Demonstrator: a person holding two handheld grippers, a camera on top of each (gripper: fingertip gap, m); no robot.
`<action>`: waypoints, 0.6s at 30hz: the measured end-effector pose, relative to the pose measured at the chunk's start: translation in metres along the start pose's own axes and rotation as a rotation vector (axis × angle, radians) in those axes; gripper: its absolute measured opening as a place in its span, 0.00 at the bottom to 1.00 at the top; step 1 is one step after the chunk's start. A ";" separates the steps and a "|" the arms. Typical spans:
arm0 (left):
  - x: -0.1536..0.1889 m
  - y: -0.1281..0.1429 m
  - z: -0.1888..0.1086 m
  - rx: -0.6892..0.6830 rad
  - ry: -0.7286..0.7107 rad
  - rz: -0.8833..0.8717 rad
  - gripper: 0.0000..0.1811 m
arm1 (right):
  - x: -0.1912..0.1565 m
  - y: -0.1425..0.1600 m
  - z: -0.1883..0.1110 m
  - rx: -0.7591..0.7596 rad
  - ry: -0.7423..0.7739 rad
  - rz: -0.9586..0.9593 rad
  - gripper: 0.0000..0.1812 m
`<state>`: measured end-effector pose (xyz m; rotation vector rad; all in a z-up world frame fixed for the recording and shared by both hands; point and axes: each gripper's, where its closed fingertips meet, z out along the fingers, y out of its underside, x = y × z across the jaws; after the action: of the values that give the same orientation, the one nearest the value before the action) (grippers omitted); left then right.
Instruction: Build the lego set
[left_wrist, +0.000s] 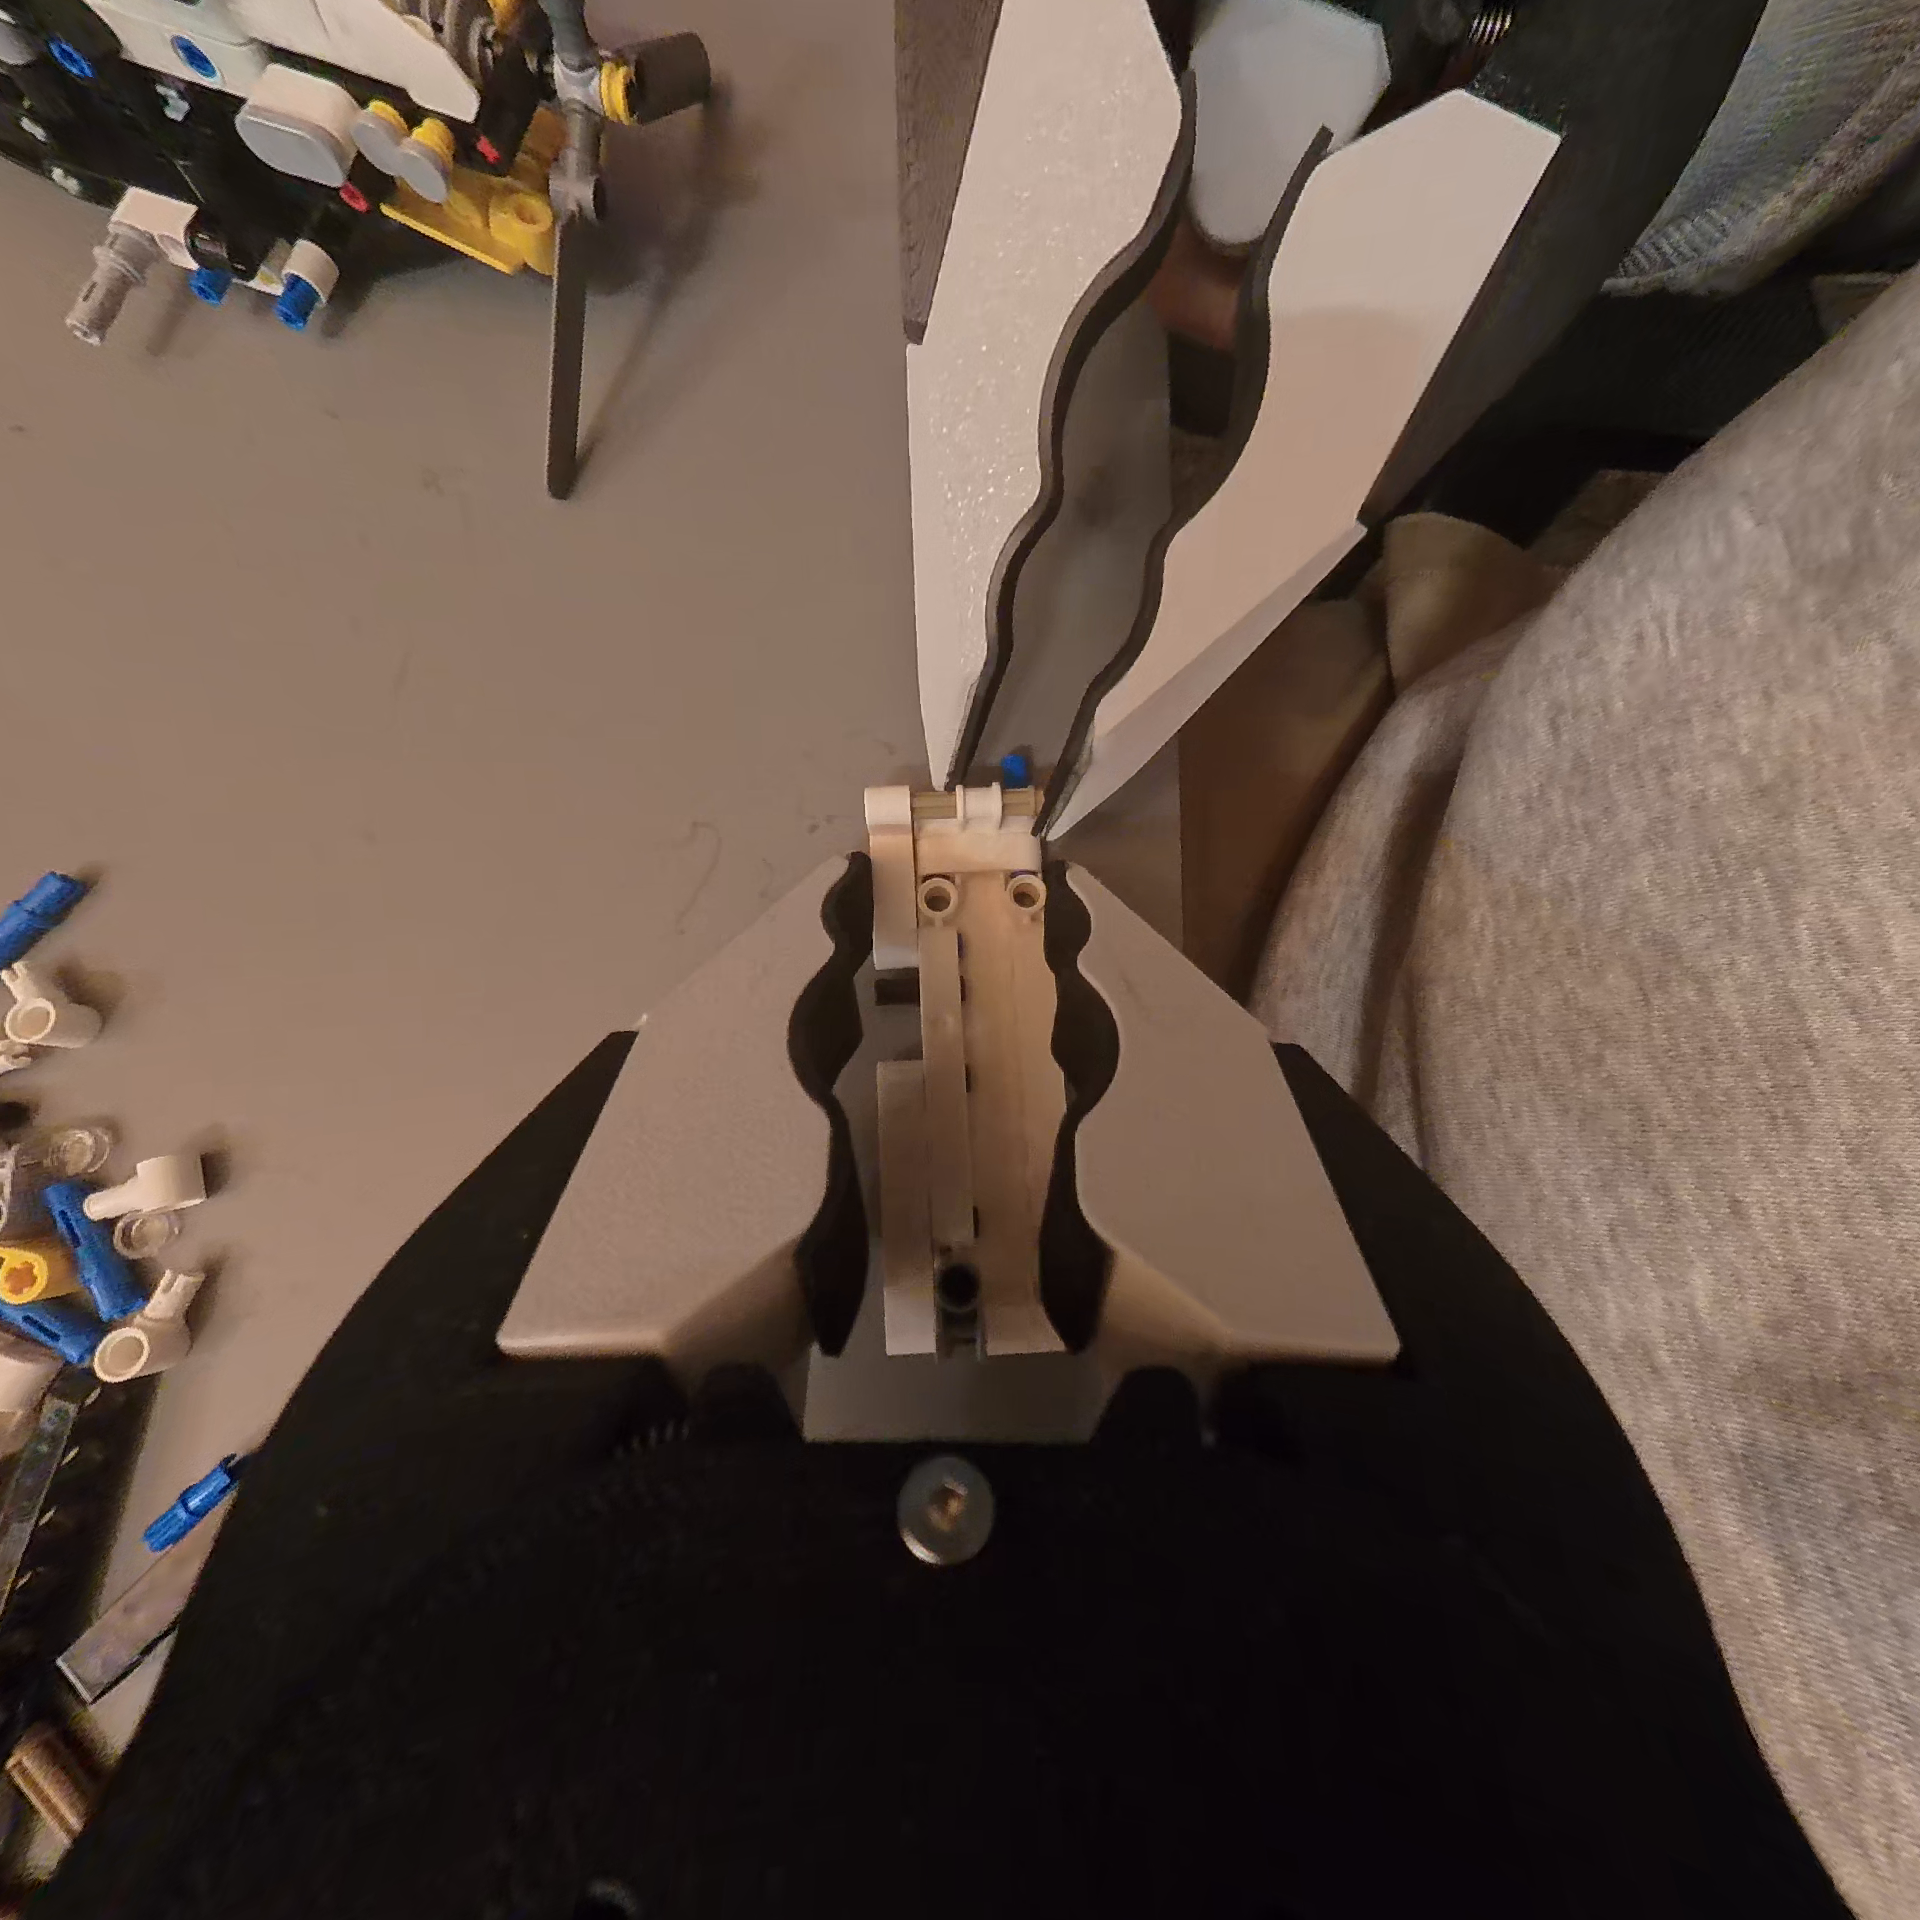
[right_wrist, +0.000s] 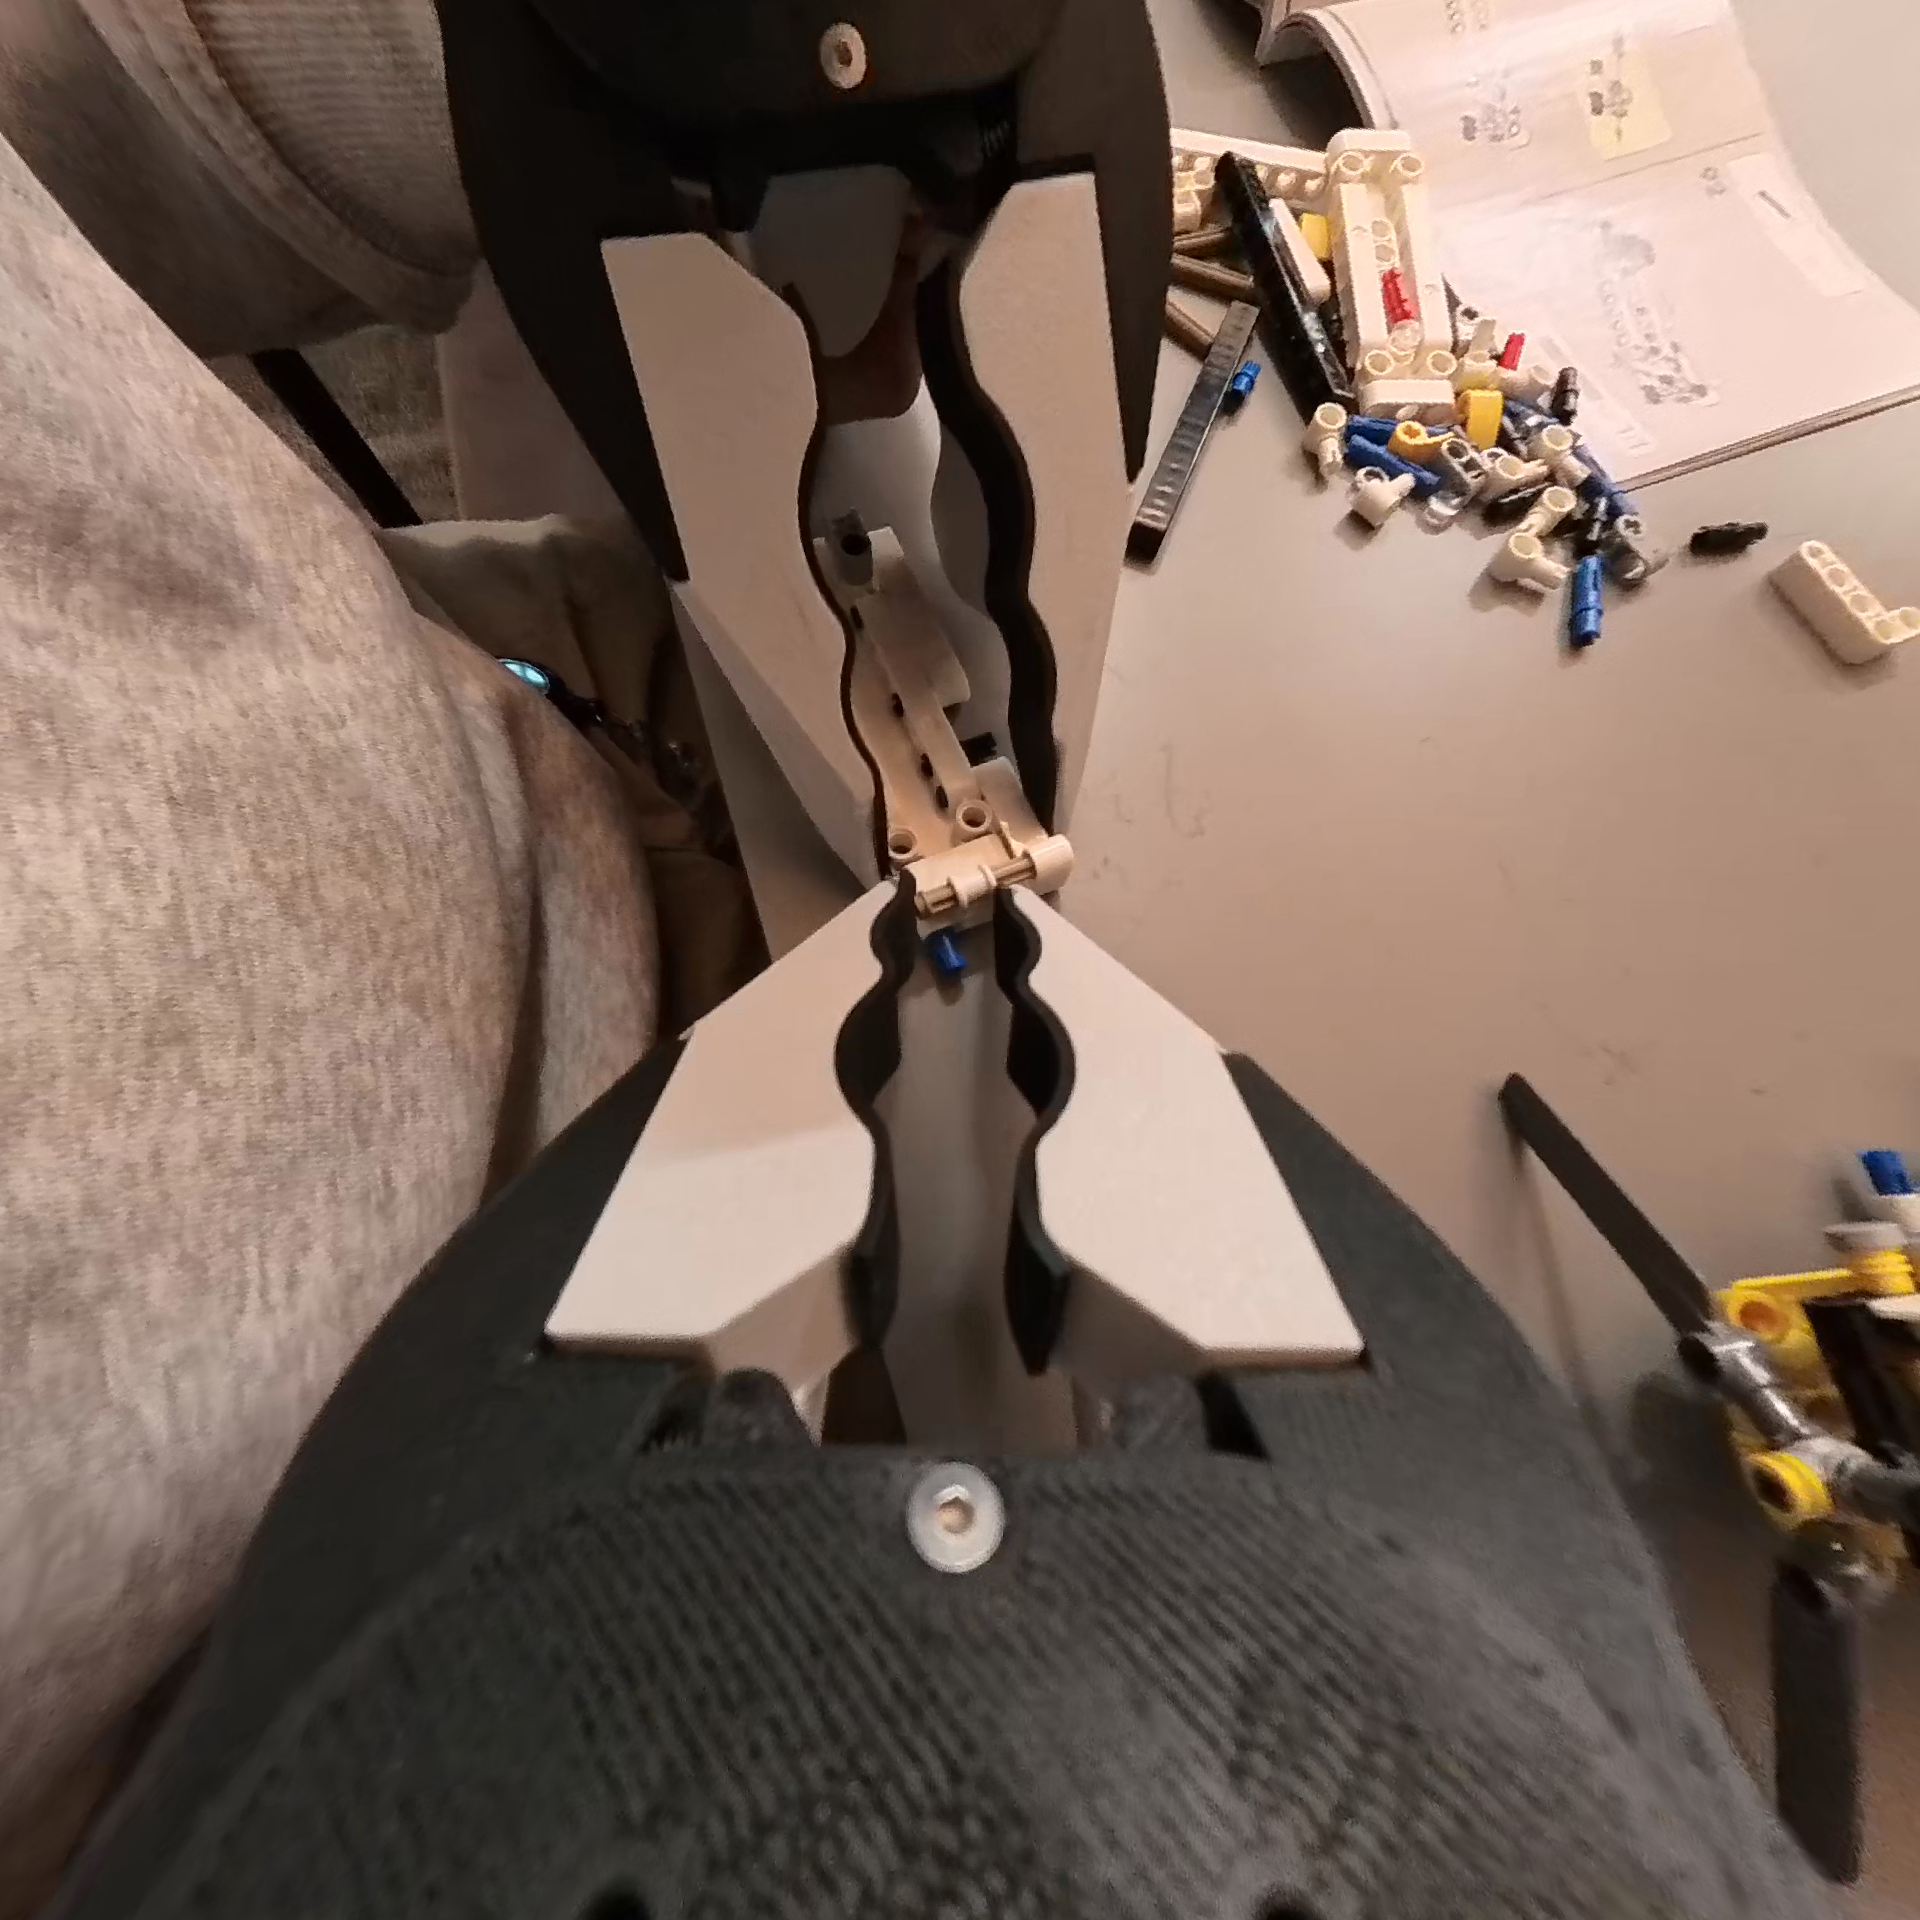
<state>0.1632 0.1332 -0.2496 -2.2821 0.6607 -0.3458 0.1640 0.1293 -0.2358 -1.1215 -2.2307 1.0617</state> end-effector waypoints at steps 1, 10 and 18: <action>0.000 0.000 0.000 0.000 -0.001 0.001 0.18 | 0.000 0.000 0.000 0.011 0.000 0.010 0.08; 0.001 0.000 0.001 -0.002 0.003 0.013 0.18 | 0.006 0.001 -0.003 0.018 0.063 -0.048 0.17; 0.004 0.000 0.001 -0.002 0.024 0.016 0.18 | 0.003 -0.006 -0.001 0.033 -0.062 -0.130 0.25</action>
<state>0.1668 0.1311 -0.2500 -2.2767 0.6919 -0.3650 0.1601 0.1300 -0.2300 -0.9276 -2.2911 1.0879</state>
